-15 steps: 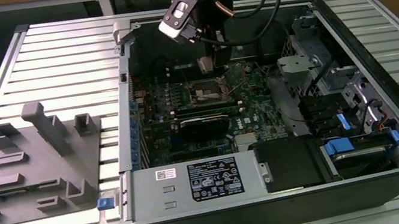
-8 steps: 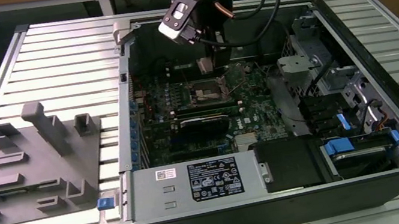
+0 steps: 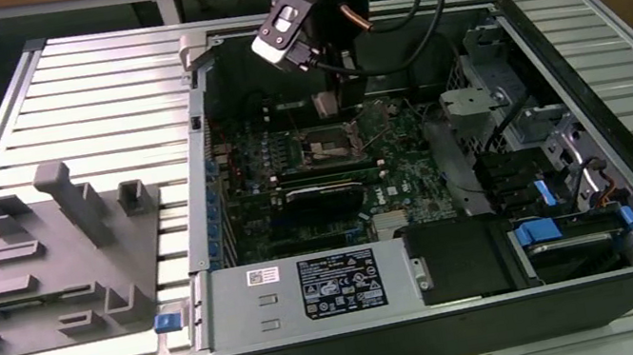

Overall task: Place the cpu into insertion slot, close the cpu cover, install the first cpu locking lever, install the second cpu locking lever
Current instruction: 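Place the cpu into insertion slot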

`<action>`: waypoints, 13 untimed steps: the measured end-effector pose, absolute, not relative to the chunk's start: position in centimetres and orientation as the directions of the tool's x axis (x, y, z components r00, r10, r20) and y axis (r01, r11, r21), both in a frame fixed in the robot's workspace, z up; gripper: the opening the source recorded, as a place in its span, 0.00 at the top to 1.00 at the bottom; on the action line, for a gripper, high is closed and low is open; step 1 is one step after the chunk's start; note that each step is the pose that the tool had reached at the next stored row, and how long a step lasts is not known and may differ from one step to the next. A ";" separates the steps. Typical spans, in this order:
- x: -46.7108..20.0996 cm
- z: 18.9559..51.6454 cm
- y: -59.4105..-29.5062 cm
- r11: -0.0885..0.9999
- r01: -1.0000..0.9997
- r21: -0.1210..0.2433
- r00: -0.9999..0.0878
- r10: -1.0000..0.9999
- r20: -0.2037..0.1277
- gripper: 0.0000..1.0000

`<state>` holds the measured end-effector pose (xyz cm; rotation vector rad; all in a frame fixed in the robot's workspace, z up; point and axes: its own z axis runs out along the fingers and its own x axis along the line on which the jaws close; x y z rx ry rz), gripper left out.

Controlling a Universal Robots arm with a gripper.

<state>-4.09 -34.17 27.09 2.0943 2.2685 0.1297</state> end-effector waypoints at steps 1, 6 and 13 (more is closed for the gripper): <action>-4.1 27.0 -34.2 0.078 0.992 0.096 -0.081 0.997 0.019 0.46; -4.1 26.8 -34.2 0.078 0.992 0.096 -0.081 0.997 0.019 0.46; -4.1 26.6 -34.2 0.078 0.992 0.096 -0.081 0.997 0.019 0.46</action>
